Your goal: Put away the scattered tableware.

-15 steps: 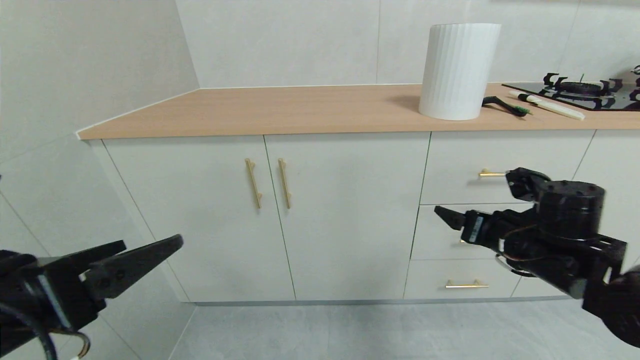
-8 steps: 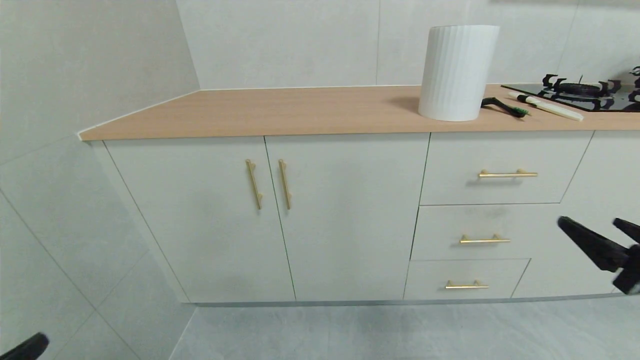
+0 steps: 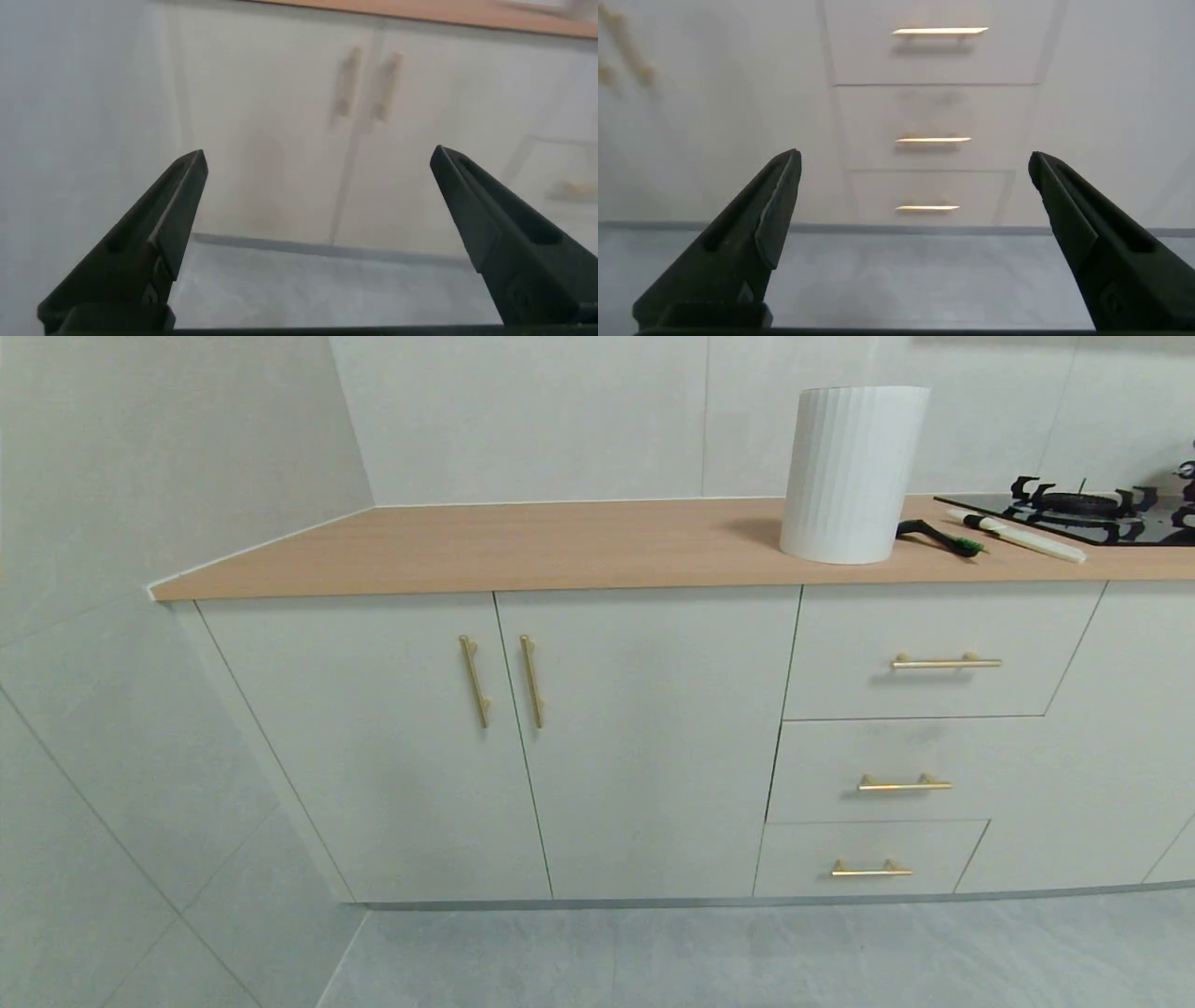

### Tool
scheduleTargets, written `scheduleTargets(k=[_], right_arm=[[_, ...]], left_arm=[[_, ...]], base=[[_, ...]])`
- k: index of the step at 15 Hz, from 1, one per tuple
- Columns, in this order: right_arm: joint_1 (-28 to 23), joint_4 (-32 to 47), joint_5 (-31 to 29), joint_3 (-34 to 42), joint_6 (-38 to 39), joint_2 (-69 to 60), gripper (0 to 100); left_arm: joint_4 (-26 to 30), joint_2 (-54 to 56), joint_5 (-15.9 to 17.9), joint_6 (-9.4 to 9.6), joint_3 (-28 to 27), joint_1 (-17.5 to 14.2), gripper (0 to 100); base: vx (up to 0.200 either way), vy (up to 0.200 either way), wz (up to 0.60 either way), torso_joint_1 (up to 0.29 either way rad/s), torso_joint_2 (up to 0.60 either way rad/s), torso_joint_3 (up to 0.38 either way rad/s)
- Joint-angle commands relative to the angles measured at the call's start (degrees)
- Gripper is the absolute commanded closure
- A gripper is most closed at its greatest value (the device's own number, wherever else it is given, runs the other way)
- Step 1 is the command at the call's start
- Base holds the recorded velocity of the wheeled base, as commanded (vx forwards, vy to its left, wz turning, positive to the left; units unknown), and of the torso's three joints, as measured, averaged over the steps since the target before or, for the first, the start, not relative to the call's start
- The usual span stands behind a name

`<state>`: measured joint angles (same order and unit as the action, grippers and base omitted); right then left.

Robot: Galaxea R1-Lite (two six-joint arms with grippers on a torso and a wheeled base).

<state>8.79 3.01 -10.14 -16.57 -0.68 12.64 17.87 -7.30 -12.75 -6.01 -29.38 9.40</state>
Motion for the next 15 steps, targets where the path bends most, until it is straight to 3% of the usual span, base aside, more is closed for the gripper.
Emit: scheduleTargets(k=[1, 2, 3, 5, 6, 7, 8, 10, 11, 12, 15], right_arm=[[-5.1, 0.9, -2.2, -0.2, -0.5, -7.4, 0], [-8.2, 1.4, -1.5, 0.5, -0.7, -9.4, 0], [-9.8, 1.3, -1.0, 3.5, -1.7, -10.6, 0], [-9.7, -0.4, -2.7, 5.9, -2.4, -10.9, 0], [-9.3, -1.9, -2.3, 8.5, -2.7, -12.5, 0], [-9.1, -2.0, -1.5, 11.1, -2.8, -12.5, 0], [-9.1, -2.7, -0.3, 13.9, -2.8, -12.5, 0], [-9.1, -7.0, 1.6, 16.6, -3.0, -12.6, 0], [-9.1, -7.1, 2.7, 16.6, -3.0, -12.6, 0], [-9.1, -6.7, 5.1, 16.6, -3.2, -12.6, 0], [-9.1, -3.6, 10.4, 16.6, -3.7, -12.5, 0]], left_arm=[[-0.1, 1.9, -2.5, -0.23, 1.2, -1.7, 0], [-0.1, 1.9, -3.8, -0.32, 1.9, -2.3, 0], [-0.3, 2.2, -4.8, -0.14, 3.3, -5.3, 0], [-0.1, 5.9, -3.4, 1.09, 6.3, -8.3, 0], [-0.6, 7.3, -1.9, 3.81, 10.7, -9.0, 0], [-2.4, 7.3, -1.8, 3.46, 12.8, -9.0, 0], [-6.0, 7.3, 0.0, 3.46, 15.8, -9.0, 0], [-17.4, 7.3, 6.6, 4.08, 23.1, -9.0, 0], [-21.7, 7.3, 9.1, 4.78, 26.1, -9.0, 0], [-24.9, 7.3, 11.7, 6.98, 29.4, -9.0, 0], [-20.8, 7.3, 13.5, 7.06, 29.4, -9.0, 0]], base=[[0.000, 0.000, 0.00, 0.000, 0.00, 0.000], [0.000, 0.000, 0.00, 0.000, 0.00, 0.000], [0.000, 0.000, 0.00, 0.000, 0.00, 0.000], [0.000, 0.000, 0.00, 0.000, 0.00, 0.000], [0.000, 0.000, 0.00, 0.000, 0.00, 0.000], [0.000, 0.000, 0.00, 0.000, 0.00, 0.000], [0.000, 0.000, 0.00, 0.000, 0.00, 0.000], [0.000, 0.000, 0.00, 0.000, 0.00, 0.000], [0.000, 0.000, 0.00, 0.000, 0.00, 0.000], [0.000, 0.000, 0.00, 0.000, 0.00, 0.000], [0.000, 0.000, 0.00, 0.000, 0.00, 0.000]])
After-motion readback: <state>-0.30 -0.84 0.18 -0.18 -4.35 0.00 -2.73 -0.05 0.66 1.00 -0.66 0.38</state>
